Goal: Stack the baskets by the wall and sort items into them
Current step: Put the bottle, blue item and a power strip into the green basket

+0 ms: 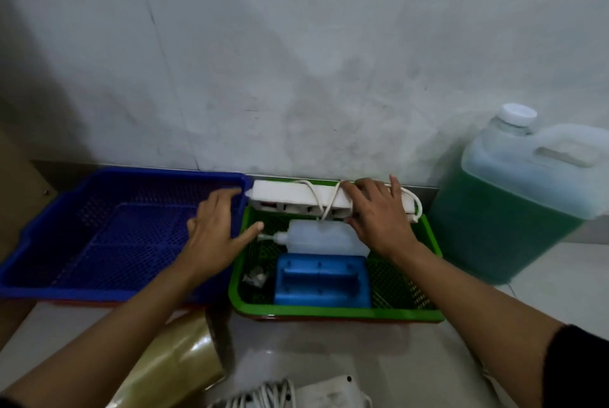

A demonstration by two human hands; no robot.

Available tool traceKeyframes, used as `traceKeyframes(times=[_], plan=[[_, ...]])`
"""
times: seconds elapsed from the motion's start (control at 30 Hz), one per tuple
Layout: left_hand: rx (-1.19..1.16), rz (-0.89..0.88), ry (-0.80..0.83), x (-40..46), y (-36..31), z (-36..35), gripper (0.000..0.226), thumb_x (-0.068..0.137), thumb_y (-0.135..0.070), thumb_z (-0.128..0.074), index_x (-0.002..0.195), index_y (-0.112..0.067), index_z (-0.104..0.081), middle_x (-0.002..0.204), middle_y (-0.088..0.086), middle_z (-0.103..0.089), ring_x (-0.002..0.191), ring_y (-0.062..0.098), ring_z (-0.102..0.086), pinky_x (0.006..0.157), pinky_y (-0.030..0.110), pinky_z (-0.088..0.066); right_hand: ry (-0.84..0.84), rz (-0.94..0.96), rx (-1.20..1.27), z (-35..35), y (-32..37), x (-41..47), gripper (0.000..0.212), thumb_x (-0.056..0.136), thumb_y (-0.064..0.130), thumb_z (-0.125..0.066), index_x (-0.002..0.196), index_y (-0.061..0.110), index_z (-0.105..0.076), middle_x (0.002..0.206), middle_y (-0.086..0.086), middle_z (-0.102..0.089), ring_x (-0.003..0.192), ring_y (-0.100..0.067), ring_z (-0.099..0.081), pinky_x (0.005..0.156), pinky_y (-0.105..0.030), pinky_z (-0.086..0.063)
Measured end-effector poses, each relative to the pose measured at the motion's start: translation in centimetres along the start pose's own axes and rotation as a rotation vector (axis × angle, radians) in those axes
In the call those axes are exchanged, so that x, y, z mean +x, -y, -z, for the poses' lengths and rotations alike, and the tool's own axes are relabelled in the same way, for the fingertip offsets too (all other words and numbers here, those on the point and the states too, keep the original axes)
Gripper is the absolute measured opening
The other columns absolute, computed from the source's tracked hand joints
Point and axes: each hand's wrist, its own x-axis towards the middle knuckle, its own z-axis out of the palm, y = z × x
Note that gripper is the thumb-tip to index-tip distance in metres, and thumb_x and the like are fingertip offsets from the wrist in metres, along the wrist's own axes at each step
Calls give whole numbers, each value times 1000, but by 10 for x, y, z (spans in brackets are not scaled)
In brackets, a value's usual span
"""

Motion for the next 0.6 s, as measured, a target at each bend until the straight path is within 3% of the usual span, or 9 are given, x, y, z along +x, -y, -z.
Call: traceKeyframes(times=[0.1, 0.17, 0.23, 0.27, 0.33, 0.37, 0.43, 0.6], plan=[[22, -67, 212, -19, 22, -2, 95, 62, -85, -44, 140, -34, -24, 143, -2, -30, 131, 20, -34, 105, 46, -29, 65, -44, 33, -27, -3, 9, 64, 67, 13, -78, 127, 14, -57, 117, -14, -63, 109, -36, -59, 103, -63, -31], [103, -174, 404, -31, 30, 1, 104, 51, -90, -48, 138, -51, -7, 153, -10, -4, 138, 12, -14, 112, 44, -21, 146, -130, 61, -41, -4, 14, 62, 78, 13, -68, 137, 16, -47, 131, -15, -55, 121, -37, -50, 104, -56, -34], [284, -238, 495, -40, 40, 3, 121, 44, -92, -53, 140, -51, 8, 152, -9, 27, 135, 6, 8, 114, 44, -9, 236, -230, 95, -50, -5, 19, 59, 88, 14, -55, 144, 17, -37, 141, -15, -47, 126, -38, -43, 101, -49, -40], [364, -269, 469, -42, 44, 0, 126, 43, -94, -50, 143, -46, 8, 152, -4, 33, 136, 8, 13, 115, 47, -7, 275, -269, 101, -52, -5, 20, 57, 91, 17, -51, 146, 17, -34, 142, -15, -45, 126, -38, -42, 98, -47, -42], [475, -360, 326, -43, 49, -7, 124, 47, -97, -40, 149, -35, -11, 157, 9, 15, 142, 17, 7, 110, 55, -18, 337, -293, 82, -55, -5, 22, 55, 94, 26, -48, 147, 21, -32, 142, -13, -45, 126, -38, -40, 94, -45, -45], [533, -378, 313, -42, 50, -9, 119, 49, -98, -36, 146, -30, -27, 158, 14, -2, 142, 24, -4, 105, 57, -26, 355, -294, 76, -56, -5, 22, 55, 94, 29, -47, 147, 23, -31, 142, -12, -45, 126, -37, -39, 94, -46, -45], [624, -466, 310, -35, 48, -14, 106, 53, -97, -30, 132, -30, -51, 153, 19, -26, 139, 34, -18, 97, 55, -26, 373, -307, 77, -59, -7, 21, 54, 95, 34, -44, 147, 25, -31, 143, -10, -44, 128, -35, -37, 96, -49, -44], [740, -599, 268, -26, 40, -27, 78, 63, -89, -28, 103, -35, -67, 142, 28, -42, 141, 37, -17, 96, 56, -21, 416, -364, 30, -58, -25, 14, 53, 98, 38, -36, 149, 30, -23, 147, -7, -38, 131, -35, -35, 100, -54, -39]])
